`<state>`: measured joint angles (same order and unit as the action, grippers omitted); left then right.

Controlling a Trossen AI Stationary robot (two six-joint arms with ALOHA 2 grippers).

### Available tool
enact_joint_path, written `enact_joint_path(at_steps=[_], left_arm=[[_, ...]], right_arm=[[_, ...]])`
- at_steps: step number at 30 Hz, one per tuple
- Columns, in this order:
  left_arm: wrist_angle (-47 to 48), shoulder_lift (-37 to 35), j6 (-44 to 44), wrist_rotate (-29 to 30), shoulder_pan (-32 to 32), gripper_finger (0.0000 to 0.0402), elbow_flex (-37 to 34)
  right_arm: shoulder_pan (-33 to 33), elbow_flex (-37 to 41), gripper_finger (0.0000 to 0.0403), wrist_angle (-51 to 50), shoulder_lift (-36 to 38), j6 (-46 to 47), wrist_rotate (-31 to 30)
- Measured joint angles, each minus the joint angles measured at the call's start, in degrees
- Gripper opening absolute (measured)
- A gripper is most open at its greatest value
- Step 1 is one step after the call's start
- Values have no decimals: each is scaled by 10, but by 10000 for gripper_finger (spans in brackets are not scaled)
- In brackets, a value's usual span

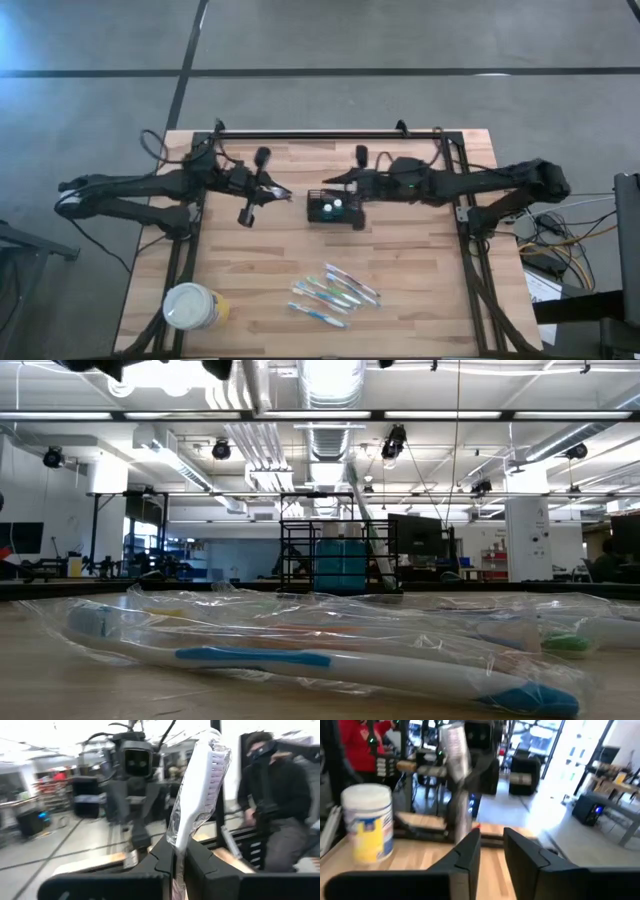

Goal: Pick & Place toothbrushing station
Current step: Put the top purple toothbrush into the black organizer

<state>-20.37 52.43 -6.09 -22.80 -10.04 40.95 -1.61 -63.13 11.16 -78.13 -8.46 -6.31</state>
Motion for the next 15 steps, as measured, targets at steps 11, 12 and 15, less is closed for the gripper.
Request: enact_joint_path(at_steps=[11, 12, 15], left_arm=[[326, -241, -49, 97, 0, 20, -10], [334, -260, -50, 94, 0, 20, -15], [340, -307, -53, 89, 0, 20, -42]], right_arm=[[-8, 196, 63, 0, 257, 34, 2], [-8, 217, 56, 0, 282, 38, 2], [-7, 281, 36, 19, 347, 38, 18]])
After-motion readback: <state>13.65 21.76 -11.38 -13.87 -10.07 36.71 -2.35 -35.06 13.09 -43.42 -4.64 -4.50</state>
